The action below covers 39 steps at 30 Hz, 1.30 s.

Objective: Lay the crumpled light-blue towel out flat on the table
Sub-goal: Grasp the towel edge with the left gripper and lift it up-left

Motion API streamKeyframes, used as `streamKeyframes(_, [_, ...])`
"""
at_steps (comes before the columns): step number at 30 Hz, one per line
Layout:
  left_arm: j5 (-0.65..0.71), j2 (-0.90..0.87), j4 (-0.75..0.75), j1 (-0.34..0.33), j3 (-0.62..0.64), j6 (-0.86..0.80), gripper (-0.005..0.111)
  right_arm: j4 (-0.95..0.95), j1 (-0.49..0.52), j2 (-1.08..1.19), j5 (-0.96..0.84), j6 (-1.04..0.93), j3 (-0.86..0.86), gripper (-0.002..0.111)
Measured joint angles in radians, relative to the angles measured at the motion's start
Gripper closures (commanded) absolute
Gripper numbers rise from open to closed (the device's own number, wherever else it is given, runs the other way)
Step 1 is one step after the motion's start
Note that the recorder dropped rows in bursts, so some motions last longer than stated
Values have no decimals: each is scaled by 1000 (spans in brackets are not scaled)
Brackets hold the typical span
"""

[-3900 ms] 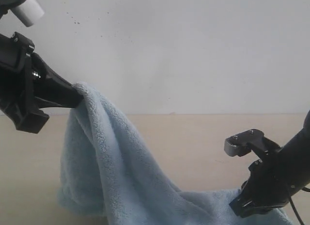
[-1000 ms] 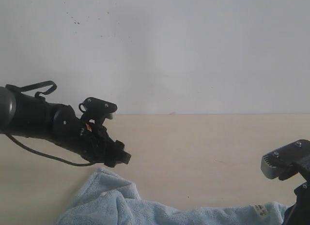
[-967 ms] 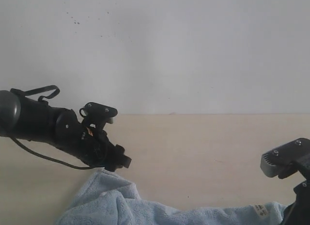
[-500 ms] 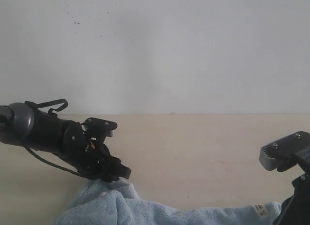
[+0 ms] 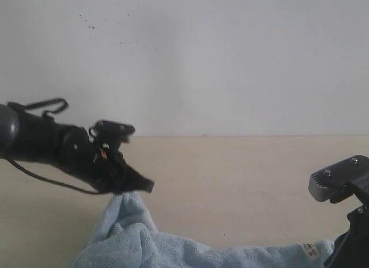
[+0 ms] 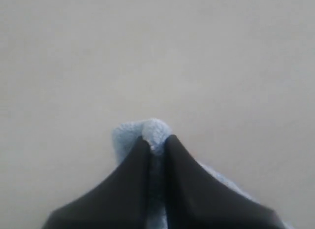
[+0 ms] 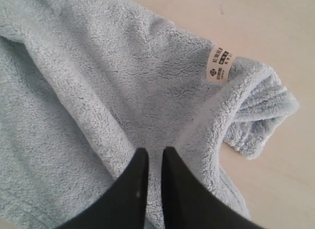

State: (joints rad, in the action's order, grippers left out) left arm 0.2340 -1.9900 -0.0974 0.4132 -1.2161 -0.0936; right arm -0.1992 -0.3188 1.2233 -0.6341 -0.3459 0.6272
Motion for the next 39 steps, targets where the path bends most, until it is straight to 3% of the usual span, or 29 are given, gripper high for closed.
streamKeyframes(8, [0, 411, 15, 0, 22, 2, 100, 4, 0, 0, 175, -2, 0, 97])
streamKeyframes(13, [97, 598, 19, 0, 87, 2, 100, 5, 0, 10, 246, -19, 0, 97])
streamKeyframes(19, [168, 729, 19, 0, 274, 2, 100, 5, 0, 125, 312, -48, 22, 97])
streamKeyframes(25, [171, 858, 16, 0, 407, 2, 100, 8, 0, 316, 317, -67, 162, 97])
streamKeyframes(32, [205, 983, 15, 0, 454, 11, 100, 8, 0, 460, 306, -91, 303, 97])
streamKeyframes(39, [238, 1071, 10, 0, 456, 15, 100, -41, 0, 552, 224, -107, 295, 97])
